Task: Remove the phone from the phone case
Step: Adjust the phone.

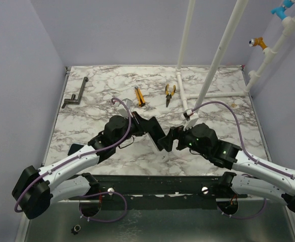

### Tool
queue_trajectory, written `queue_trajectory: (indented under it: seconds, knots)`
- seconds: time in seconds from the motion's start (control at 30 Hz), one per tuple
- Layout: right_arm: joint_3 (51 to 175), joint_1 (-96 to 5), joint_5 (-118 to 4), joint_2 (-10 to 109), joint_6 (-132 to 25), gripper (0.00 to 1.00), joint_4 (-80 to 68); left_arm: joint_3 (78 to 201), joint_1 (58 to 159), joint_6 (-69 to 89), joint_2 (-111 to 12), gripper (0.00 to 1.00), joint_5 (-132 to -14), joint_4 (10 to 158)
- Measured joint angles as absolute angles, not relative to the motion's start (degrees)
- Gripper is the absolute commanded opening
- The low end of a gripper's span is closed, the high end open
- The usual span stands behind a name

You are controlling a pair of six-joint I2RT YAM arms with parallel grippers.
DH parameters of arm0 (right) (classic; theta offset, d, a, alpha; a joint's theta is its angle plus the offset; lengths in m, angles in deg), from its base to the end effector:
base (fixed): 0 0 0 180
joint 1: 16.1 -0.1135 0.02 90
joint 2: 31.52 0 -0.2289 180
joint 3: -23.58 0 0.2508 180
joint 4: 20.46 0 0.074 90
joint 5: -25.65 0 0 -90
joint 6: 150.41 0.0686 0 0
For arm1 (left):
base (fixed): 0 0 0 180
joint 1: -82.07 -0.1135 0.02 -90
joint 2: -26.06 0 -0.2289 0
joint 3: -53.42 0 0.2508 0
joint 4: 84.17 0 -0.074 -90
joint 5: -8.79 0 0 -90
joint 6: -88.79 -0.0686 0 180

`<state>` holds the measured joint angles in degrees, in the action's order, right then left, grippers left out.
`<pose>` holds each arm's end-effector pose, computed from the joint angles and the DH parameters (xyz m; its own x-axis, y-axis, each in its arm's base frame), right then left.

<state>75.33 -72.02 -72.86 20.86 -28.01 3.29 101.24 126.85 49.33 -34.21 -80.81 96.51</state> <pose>0.1542 0.2099 0.2335 -0.5937 0.0681 -0.8018 -0.5039 0.7454 0.4365 0.2062 -0.2053 0.2291 -0.6396 -0.4530 -0.6211 0.3389 0.5590 -0.7567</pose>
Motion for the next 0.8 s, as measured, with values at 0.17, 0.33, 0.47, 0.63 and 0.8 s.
queue_trajectory:
  seconds: [0.17, 0.33, 0.47, 0.63, 0.8]
  knots:
    - [70.15, -72.02, -74.63, 13.82, -19.66, 1.0, -7.4, 101.15, 124.79, 48.48, -26.43, 0.0, -86.01, 93.78]
    - [68.86, -72.02, -74.26, 13.37, -14.85, 1.0, -12.25, 100.39, 123.28, 49.53, -18.45, 0.0, -87.8, 96.49]
    - [67.31, -72.02, -71.99, 13.67, -11.24, 0.98, -19.55, 99.03, 123.28, 52.78, -15.61, 0.0, -87.47, 100.86]
    - [65.06, -71.85, -68.9, 14.96, -6.83, 0.95, -29.36, 96.82, 123.28, 57.2, -13.89, 0.0, -86.38, 105.94]
    - [65.06, -71.85, -65.36, 18.7, -4.03, 0.82, -37.71, 96.8, 123.28, 59.89, -13.86, 0.0, -84.96, 108.56]
